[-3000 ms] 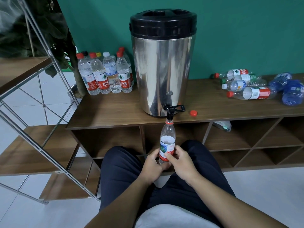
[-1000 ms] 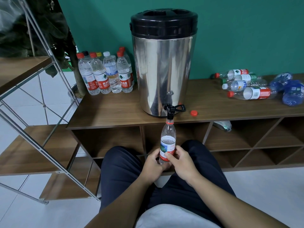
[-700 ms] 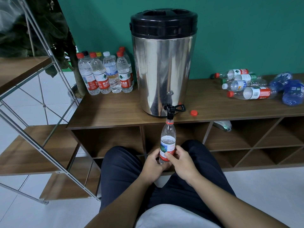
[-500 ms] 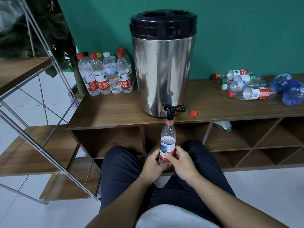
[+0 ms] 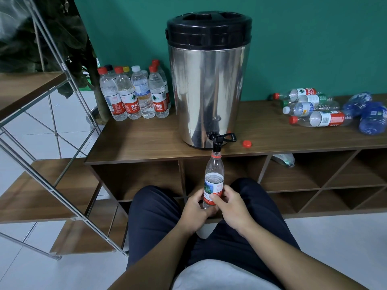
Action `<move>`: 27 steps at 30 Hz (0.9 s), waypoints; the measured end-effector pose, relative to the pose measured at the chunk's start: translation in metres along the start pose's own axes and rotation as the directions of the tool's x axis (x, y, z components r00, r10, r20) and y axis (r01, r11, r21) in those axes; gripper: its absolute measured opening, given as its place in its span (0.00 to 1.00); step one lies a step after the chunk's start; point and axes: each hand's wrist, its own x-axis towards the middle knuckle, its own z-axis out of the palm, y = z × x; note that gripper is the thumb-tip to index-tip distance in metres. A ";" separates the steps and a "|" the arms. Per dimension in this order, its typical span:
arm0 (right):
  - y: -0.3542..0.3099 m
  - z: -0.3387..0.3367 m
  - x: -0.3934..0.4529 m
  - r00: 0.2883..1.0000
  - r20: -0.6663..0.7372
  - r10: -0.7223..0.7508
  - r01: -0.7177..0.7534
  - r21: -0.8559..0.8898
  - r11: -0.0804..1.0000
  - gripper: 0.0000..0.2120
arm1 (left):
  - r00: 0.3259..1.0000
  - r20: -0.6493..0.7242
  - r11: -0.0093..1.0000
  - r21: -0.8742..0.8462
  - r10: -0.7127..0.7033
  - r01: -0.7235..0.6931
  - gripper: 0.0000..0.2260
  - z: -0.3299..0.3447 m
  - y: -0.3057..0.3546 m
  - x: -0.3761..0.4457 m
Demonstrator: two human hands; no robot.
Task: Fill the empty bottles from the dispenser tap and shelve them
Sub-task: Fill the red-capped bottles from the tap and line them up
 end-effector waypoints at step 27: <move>0.000 0.001 0.000 1.000 -0.004 -0.007 0.007 -0.027 1.000 0.13 | 1.000 0.016 1.000 -0.019 0.004 -0.003 0.26 0.000 0.000 0.001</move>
